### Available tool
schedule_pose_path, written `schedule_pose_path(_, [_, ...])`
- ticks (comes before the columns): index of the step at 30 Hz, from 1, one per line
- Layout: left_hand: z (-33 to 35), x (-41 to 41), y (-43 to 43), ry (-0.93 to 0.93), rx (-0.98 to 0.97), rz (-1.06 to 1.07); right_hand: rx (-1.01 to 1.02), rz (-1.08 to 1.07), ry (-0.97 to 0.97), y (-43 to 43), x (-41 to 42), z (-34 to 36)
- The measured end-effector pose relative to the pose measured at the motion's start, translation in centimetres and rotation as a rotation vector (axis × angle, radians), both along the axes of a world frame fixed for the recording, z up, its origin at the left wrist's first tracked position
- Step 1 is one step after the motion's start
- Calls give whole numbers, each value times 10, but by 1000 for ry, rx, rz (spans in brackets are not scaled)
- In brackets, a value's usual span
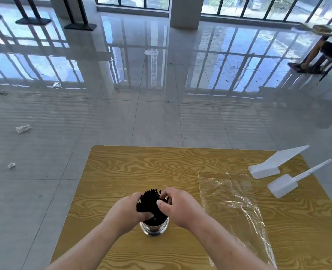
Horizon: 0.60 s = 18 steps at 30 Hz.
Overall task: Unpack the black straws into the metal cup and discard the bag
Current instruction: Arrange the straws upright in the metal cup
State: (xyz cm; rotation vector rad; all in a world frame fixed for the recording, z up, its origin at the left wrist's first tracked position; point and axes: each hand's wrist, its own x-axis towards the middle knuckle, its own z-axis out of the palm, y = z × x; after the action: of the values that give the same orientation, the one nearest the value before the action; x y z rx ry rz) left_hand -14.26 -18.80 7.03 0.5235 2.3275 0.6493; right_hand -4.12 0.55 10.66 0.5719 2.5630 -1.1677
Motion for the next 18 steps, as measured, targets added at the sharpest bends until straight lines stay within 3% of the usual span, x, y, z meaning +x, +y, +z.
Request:
schedule_pose_path(9, [11,-11,8,163,20,-27,-5,-8,36,-1,-2,-7])
schedule_pose_path(18, [43,-26,15,325,-14,-184,18,-19,40,3,-3,-4])
